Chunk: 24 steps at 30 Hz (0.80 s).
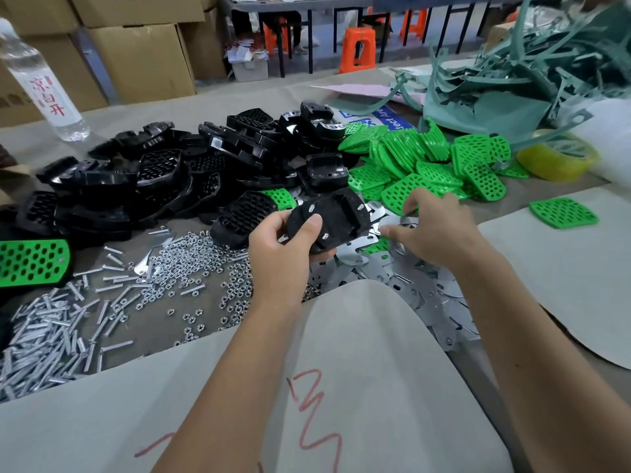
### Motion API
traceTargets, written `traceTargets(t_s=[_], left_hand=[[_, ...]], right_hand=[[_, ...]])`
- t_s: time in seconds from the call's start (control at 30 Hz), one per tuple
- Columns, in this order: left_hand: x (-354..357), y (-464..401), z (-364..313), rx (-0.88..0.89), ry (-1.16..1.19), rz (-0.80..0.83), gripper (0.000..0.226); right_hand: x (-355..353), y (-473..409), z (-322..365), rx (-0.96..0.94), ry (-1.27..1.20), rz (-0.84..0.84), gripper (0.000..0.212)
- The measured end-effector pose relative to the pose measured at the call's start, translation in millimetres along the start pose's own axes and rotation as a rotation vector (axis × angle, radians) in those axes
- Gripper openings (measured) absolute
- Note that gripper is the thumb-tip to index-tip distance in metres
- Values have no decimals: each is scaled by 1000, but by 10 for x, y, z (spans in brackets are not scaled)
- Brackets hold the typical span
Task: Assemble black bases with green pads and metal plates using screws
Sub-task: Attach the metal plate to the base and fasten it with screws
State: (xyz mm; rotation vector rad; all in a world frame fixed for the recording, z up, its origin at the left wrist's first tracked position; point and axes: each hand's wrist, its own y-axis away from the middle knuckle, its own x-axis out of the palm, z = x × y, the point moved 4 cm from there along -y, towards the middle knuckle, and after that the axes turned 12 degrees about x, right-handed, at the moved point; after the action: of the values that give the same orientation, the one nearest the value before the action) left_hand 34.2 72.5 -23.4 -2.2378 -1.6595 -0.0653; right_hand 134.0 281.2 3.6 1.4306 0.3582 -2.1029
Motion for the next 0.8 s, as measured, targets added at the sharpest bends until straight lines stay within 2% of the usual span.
traceTargets(t_s=[0.07, 0.13, 0.2, 0.3, 0.37, 0.47, 0.6, 0.67, 0.8], left_hand=[[-2, 1, 3, -5, 3, -5, 7], [-7, -3, 8, -7, 5, -14, 7], [-10, -8, 9, -7, 12, -23, 7], [-15, -5, 10, -15, 28, -38, 8], [-23, -4, 10, -17, 50, -46, 8], [-36, -14, 14, -3, 63, -54, 9], [-85, -29, 1, 4, 51, -121, 14], [-150, -57, -19, 13, 10, -133, 8], [-440, -95, -128, 61, -133, -132, 12]], right_hand=[[-5, 2, 47, -22, -36, 37, 59], [-42, 9, 70, -23, -120, 44, 49], [-86, 3, 84, -57, -213, -8, 32], [-141, 45, 144, -131, -373, -75, 21], [-229, 103, 198, -203, -460, -188, 15], [-374, 202, 271, -282, -514, -354, 9], [-442, 261, 362, -290, -650, -373, 12], [-406, 296, 447, -273, -784, -314, 25], [-108, 429, 772, -195, -1259, 84, 37]])
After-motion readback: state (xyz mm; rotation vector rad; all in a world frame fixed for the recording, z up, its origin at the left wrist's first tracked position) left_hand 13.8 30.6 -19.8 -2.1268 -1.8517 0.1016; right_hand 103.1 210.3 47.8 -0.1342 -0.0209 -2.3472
